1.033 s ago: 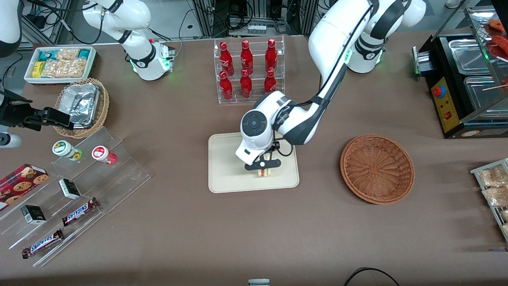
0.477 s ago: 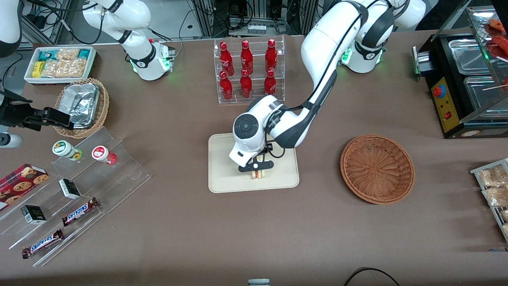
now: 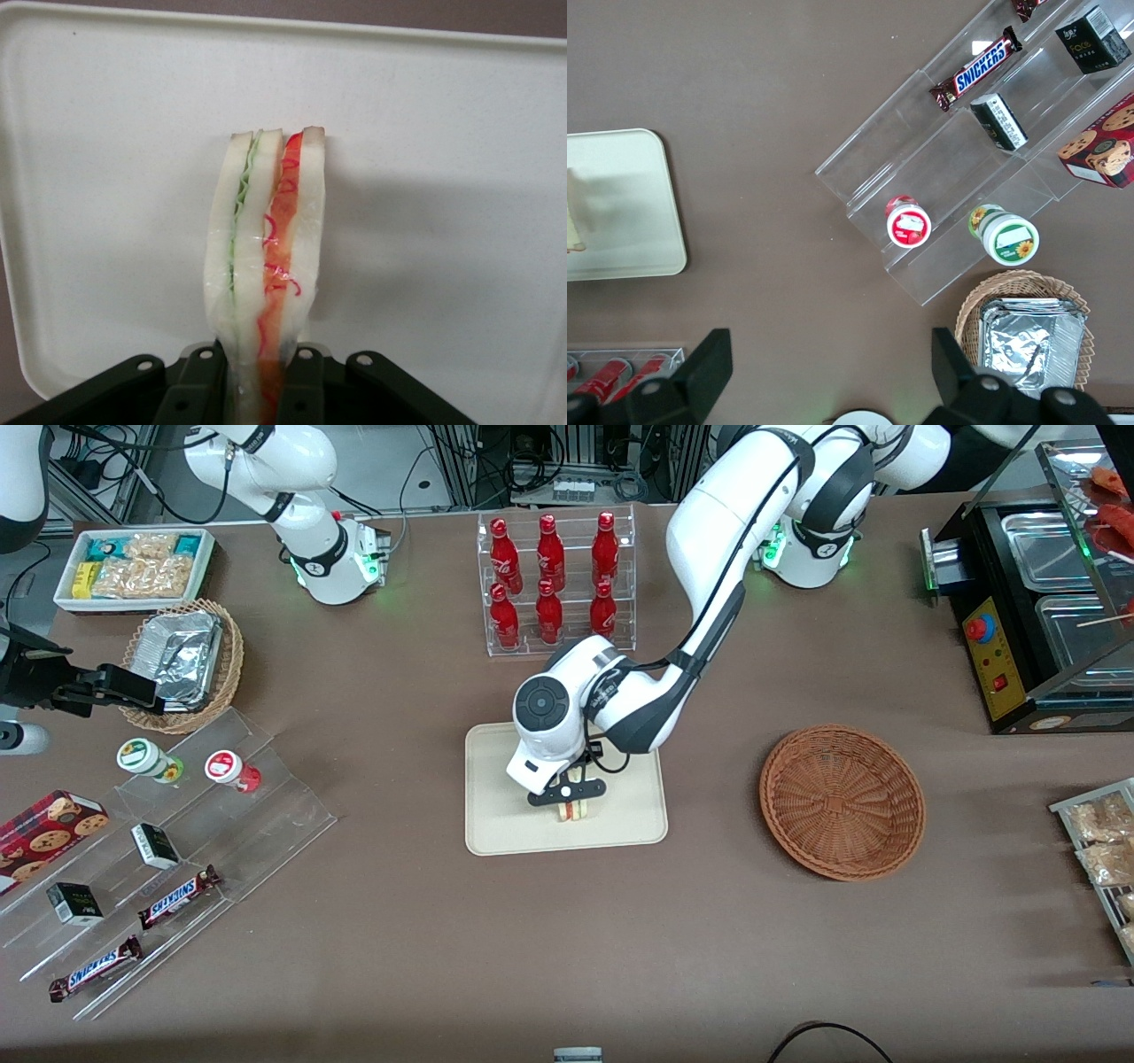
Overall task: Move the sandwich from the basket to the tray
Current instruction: 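Lower the sandwich onto the tray with the left gripper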
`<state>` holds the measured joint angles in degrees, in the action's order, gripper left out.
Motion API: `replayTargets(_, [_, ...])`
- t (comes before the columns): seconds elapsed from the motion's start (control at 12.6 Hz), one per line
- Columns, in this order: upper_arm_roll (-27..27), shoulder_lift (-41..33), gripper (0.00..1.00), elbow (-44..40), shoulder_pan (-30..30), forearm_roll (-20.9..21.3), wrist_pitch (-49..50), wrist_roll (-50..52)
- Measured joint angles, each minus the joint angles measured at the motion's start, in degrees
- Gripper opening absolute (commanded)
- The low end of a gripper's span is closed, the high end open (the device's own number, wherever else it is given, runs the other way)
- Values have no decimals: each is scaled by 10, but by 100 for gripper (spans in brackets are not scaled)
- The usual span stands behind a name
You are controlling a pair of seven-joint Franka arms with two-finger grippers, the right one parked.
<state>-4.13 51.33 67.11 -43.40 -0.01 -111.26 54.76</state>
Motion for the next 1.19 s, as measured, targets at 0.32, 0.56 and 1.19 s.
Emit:
replayTargets(0.32, [0,6,100,0,0,0,-5,2])
replayTargets(0.56, [0,8,100,-1,0,0,-6,2])
replayTargets(1.19, [0,-12,100,-28,0,0,26,4])
